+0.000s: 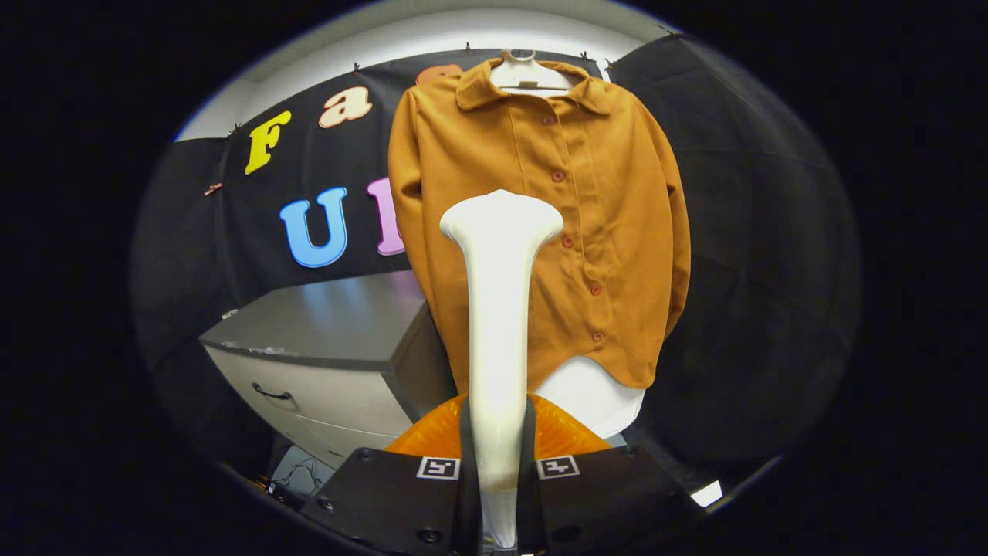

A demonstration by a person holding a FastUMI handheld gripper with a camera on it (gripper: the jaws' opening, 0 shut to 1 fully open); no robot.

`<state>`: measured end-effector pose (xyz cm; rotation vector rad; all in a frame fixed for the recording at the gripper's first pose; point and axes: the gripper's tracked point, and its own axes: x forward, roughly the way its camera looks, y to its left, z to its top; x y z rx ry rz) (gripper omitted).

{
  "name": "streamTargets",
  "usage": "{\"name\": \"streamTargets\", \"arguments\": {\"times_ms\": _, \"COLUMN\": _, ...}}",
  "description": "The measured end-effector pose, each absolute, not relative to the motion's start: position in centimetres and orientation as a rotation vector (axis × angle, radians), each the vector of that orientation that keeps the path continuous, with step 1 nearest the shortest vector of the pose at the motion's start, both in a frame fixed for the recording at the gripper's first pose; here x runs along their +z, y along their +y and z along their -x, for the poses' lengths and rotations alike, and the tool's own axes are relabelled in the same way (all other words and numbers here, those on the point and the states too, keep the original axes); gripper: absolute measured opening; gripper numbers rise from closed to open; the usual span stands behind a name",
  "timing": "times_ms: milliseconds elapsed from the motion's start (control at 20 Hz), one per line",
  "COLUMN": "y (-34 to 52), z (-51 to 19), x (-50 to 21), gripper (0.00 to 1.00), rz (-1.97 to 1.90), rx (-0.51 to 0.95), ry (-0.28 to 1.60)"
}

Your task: Iron the clothes twice with a garment steamer, once on the left side and once on the right side.

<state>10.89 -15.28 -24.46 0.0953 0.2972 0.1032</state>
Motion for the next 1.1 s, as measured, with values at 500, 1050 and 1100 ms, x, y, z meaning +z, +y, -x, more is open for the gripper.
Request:
{"name": "streamTargets", "arguments": {"times_ms": 500, "y": -17.2, "z": -11.0, "x": -6.7, "gripper": 0.21, "rz": -0.104, "rx": 0.116, "ry": -0.047}}
{"name": "streamTargets", "arguments": {"times_ms": 1050, "y": -23.3, "z": -16.8, "x": -0.6, "gripper": 0.20, "rz": -0.105, "rx": 0.071, "ry": -0.174}}
{"name": "streamTargets", "arguments": {"times_ms": 1100, "y": -23.9, "z": -17.8, "x": -1.1, "gripper": 0.21, "rz": -0.112, "rx": 0.070, "ry": -0.168}}
